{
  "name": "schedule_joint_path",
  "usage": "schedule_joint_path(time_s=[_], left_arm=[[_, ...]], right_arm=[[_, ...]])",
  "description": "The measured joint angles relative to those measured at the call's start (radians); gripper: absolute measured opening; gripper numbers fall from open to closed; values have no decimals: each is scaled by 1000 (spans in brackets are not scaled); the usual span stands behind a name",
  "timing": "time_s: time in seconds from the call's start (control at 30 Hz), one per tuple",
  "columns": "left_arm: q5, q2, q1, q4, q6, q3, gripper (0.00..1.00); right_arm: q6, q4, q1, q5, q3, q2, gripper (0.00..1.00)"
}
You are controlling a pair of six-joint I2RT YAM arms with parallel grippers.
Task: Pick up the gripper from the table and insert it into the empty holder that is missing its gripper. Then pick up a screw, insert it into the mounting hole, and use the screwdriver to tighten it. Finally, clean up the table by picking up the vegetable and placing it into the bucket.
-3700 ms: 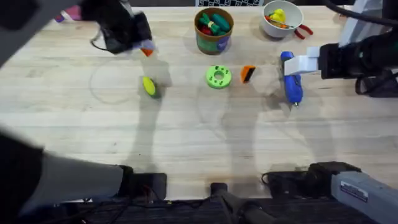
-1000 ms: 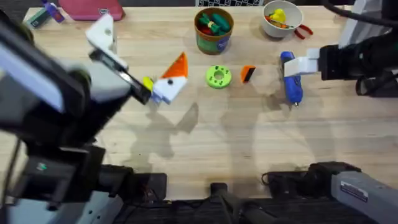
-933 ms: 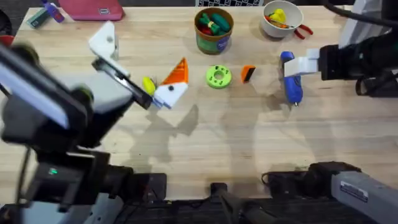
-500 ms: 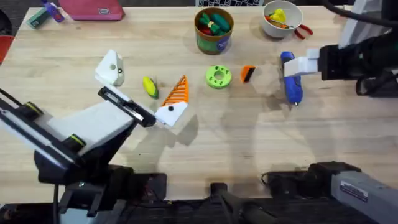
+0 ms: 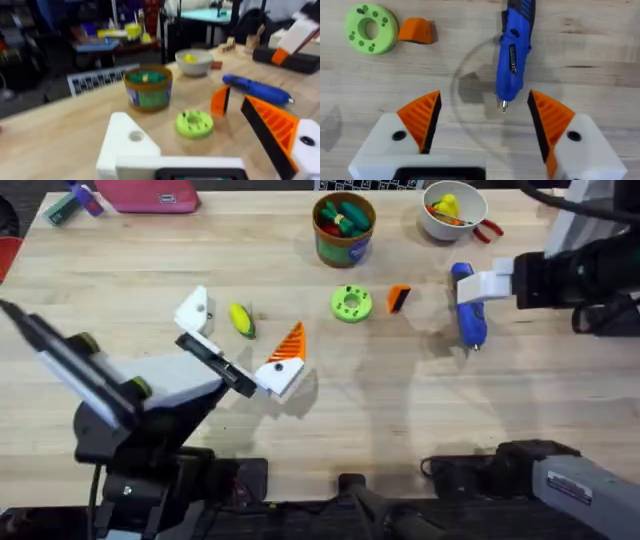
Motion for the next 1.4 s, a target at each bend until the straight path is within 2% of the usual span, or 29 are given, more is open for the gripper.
schedule_joint_path(time_s=[0.17, 0.3, 0.43, 0.63, 0.8, 1.07, 1.4], left_arm=[[0, 0, 0, -144, -3, 0, 987], [11, 0, 0, -150, 0, 1, 986], [72, 0, 0, -151, 28, 1, 985], [210, 0, 0, -161, 40, 2, 987], [265, 0, 0, -165, 39, 2, 986], [290, 0, 0, -167, -15, 2, 985], [292, 0, 0, -168, -27, 2, 985]], right_arm=[[0, 0, 0, 0, 0, 0, 994], [0, 0, 0, 0, 0, 0, 994], [0, 0, 0, 0, 0, 0, 994], [0, 0, 0, 0, 0, 0, 994], [0, 0, 0, 0, 0, 0, 994], [0, 0, 0, 0, 0, 0, 994], [0, 0, 0, 0, 0, 0, 994]])
